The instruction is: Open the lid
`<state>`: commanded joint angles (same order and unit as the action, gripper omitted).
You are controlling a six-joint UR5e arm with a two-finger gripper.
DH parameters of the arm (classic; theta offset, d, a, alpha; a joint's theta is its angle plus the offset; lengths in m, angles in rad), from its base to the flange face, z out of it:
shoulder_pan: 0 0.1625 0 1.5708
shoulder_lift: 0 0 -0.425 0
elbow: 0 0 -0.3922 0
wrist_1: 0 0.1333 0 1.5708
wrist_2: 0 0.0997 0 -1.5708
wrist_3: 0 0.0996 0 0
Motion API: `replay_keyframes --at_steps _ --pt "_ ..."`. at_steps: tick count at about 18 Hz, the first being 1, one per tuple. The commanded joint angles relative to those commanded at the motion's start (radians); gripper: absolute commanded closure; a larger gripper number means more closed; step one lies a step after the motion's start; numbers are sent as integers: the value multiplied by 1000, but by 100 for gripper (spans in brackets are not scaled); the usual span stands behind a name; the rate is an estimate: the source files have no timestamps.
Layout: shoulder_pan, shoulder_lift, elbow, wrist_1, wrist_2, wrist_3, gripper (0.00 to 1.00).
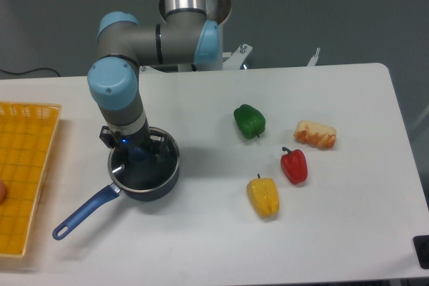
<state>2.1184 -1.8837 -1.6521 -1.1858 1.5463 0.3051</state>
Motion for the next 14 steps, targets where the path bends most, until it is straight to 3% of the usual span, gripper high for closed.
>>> replay_keyframes --at_steps 5,14 --pt "8 8 47 -6 -2 73 47" --pt "46 46 71 -37 37 418 46"
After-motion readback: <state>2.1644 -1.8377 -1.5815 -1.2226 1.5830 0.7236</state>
